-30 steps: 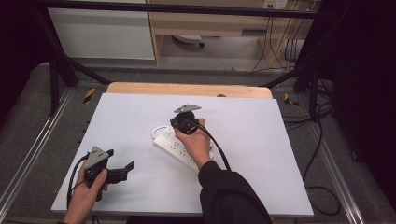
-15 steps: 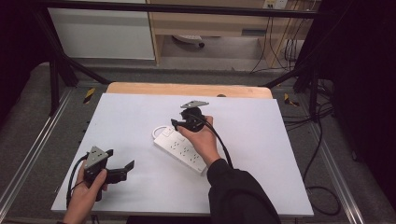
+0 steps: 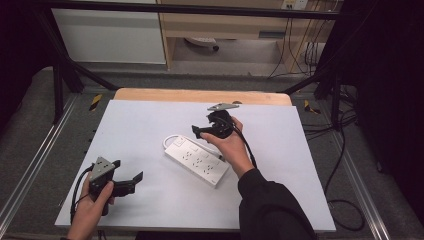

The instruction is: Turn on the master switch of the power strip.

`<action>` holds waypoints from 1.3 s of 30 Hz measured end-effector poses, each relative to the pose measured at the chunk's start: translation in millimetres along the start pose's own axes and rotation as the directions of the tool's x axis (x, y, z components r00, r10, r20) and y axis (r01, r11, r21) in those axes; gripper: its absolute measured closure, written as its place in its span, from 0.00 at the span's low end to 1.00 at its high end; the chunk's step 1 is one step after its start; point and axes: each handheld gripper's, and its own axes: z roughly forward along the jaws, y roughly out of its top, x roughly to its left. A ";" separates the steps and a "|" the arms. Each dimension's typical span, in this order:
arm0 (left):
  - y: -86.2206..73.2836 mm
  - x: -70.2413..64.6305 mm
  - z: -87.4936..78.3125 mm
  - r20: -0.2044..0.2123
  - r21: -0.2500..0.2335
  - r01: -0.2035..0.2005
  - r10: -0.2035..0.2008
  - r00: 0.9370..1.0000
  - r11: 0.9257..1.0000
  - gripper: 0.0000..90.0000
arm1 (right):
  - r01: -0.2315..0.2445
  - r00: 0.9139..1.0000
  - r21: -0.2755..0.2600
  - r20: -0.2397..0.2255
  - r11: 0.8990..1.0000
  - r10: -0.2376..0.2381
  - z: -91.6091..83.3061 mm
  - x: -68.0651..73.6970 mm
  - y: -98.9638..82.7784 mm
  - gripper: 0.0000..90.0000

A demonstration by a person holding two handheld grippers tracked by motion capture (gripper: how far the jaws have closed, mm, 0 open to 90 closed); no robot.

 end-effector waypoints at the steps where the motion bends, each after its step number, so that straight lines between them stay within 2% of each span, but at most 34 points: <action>1: 0.0 0.2 -0.1 0.000 -0.001 0.003 -0.003 1.000 1.000 0.07 | 0.002 1.000 -0.005 0.000 1.000 -0.002 -3.5 -1.6 0.4 0.12; 8: 0.0 0.9 -0.8 -0.009 -0.003 0.005 -0.005 1.000 1.000 0.07 | -0.010 1.000 -0.049 -0.011 0.999 0.009 -29.0 -13.7 1.1 0.09; 12: -0.3 0.9 -0.9 -0.010 -0.001 0.005 -0.005 1.000 1.000 0.07 | -0.007 1.000 -0.077 0.000 0.997 0.007 -41.3 -20.8 -0.2 0.09; 17: -0.4 1.2 -1.0 -0.010 0.001 0.009 -0.009 1.000 1.000 0.07 | -0.008 1.000 -0.092 -0.004 0.996 0.008 -54.7 -30.4 -4.0 0.09; 28: -0.7 1.9 -1.2 -0.013 0.001 0.012 -0.012 1.000 1.000 0.07 | -0.012 0.999 -0.130 0.038 0.991 0.017 -90.1 -52.7 -20.4 0.11; 39: -1.1 2.7 -1.8 -0.015 0.004 0.012 -0.012 1.000 1.000 0.07 | -0.038 0.996 -0.229 0.068 0.973 0.055 -123.0 -71.6 -41.7 0.10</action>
